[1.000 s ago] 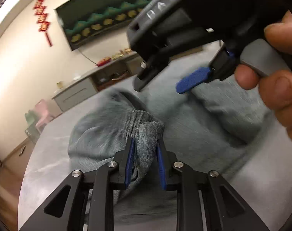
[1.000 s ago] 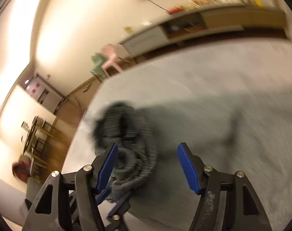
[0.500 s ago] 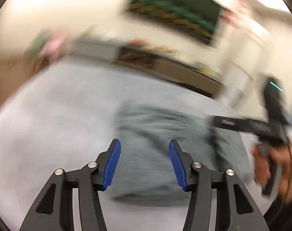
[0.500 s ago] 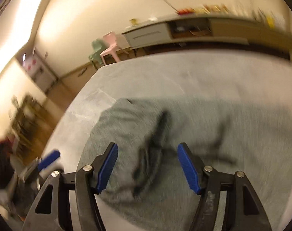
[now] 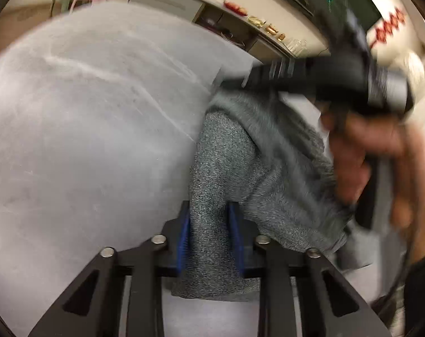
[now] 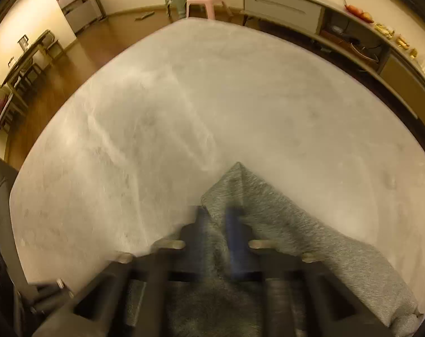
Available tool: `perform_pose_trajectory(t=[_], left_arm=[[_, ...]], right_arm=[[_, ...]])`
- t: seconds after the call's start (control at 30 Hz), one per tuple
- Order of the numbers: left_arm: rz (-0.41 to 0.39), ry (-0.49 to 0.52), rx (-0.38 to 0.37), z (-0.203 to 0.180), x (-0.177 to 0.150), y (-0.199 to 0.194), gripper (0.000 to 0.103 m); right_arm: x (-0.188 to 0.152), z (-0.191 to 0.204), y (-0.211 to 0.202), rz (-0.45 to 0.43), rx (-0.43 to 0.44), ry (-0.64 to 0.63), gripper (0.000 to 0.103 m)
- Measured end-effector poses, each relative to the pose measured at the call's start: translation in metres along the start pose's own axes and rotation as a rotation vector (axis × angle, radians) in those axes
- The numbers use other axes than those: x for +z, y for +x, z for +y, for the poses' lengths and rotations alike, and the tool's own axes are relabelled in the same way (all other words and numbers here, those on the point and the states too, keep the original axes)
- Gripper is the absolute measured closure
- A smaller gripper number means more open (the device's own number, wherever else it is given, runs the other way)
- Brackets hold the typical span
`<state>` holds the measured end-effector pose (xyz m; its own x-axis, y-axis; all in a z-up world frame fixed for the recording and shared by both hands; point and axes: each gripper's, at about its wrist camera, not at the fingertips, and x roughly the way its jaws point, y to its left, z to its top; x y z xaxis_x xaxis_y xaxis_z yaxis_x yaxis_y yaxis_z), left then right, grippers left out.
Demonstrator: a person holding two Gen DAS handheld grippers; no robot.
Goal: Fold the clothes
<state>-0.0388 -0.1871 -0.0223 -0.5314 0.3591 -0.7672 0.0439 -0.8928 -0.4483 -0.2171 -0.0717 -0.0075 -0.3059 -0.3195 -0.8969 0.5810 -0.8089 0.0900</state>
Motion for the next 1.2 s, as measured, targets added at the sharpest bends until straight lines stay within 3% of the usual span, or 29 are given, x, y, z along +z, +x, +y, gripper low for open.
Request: perform_pose_trajectory(t=[0.1,0.27,0.33,0.43,0.53,0.6,0.67,0.77,0.83,0.9,0.97,1.13,1.2], left_arm=[[-0.008,0.047,0.026,-0.011,-0.007,-0.002,0.085],[0.002,0.046,0.045,-0.012,-0.007,-0.005,0.084],[0.004,0.018,0.039,-0.007,-0.005,-0.009,0.081],[-0.058,-0.048,0.016,0.006,0.004,-0.026,0.08],[-0.153,-0.098,-0.015,0.014,0.012,-0.045,0.074],[-0.163,-0.092,-0.035,0.01,0.016,-0.044,0.074],[-0.141,-0.04,-0.036,0.0,0.007,-0.037,0.073],[-0.048,0.05,0.028,-0.018,-0.002,-0.021,0.071],[-0.031,0.056,0.062,-0.019,-0.005,-0.017,0.071],[-0.037,0.035,0.087,-0.016,-0.002,-0.018,0.067],[-0.076,-0.026,0.114,-0.004,0.004,-0.025,0.058],[-0.145,0.031,-0.002,-0.017,0.004,-0.031,0.058],[-0.066,0.108,0.028,-0.03,-0.004,-0.011,0.057]], right_arm=[[0.012,-0.023,-0.034,-0.119,0.012,0.107,0.095],[0.02,-0.04,-0.034,-0.143,-0.054,0.156,0.095],[0.021,-0.061,-0.041,-0.187,-0.019,0.243,0.093],[0.015,-0.085,-0.072,-0.248,0.004,0.327,0.076],[-0.02,-0.061,-0.116,-0.288,-0.014,0.202,0.076],[-0.067,-0.033,-0.13,-0.29,-0.048,0.09,0.076],[-0.106,-0.016,-0.123,-0.246,-0.082,0.04,0.076],[-0.177,0.0,-0.087,-0.115,-0.125,0.014,0.076],[-0.199,-0.001,-0.086,-0.15,-0.112,0.027,0.074],[-0.19,-0.01,-0.1,-0.117,-0.09,0.045,0.074],[-0.177,-0.014,-0.117,-0.14,-0.114,0.024,0.073],[-0.148,-0.018,-0.137,-0.233,-0.116,-0.009,0.061],[-0.155,-0.015,-0.115,-0.196,-0.098,-0.01,0.061]])
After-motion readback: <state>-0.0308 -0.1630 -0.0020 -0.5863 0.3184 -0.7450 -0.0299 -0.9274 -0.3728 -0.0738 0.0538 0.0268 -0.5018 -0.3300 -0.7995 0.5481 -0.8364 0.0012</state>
